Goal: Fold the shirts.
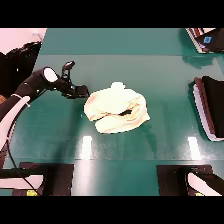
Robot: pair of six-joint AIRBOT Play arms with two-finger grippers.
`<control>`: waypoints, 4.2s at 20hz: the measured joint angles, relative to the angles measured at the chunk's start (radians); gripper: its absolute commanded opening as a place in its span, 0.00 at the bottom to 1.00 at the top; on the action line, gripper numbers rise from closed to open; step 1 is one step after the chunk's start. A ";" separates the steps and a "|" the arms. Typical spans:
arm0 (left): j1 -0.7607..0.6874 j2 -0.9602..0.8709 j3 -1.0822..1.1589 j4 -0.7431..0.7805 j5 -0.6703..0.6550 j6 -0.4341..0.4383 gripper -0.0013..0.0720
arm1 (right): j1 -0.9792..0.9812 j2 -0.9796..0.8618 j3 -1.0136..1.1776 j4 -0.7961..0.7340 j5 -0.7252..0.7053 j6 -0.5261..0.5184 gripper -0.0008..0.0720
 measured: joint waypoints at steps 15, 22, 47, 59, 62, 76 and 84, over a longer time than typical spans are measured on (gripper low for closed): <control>-0.025 -0.130 0.120 -0.166 0.064 0.148 0.05 | 0.000 0.000 -0.061 -0.031 0.068 0.001 0.03; -0.027 -0.130 0.385 -0.021 -0.101 0.145 0.05 | 0.000 0.000 -0.140 -0.205 0.192 0.045 0.07; -0.027 -0.120 0.547 0.057 -0.265 0.142 0.05 | 0.130 -0.370 -0.662 0.012 -0.167 -0.044 0.03; 0.002 0.309 0.724 0.143 -0.154 0.143 0.05 | -0.118 0.048 -0.161 -0.057 -0.164 -0.042 0.03; 0.003 0.448 0.737 0.147 -0.074 0.142 0.05 | -0.179 0.133 -0.035 -0.071 -0.164 -0.042 0.03; 0.003 0.711 0.797 0.244 0.132 0.066 0.05 | -0.472 0.189 0.368 -0.046 0.001 -0.010 0.03; 0.003 0.231 0.745 0.476 -0.243 -0.026 0.05 | -0.220 -0.145 0.172 -0.158 0.127 0.031 0.03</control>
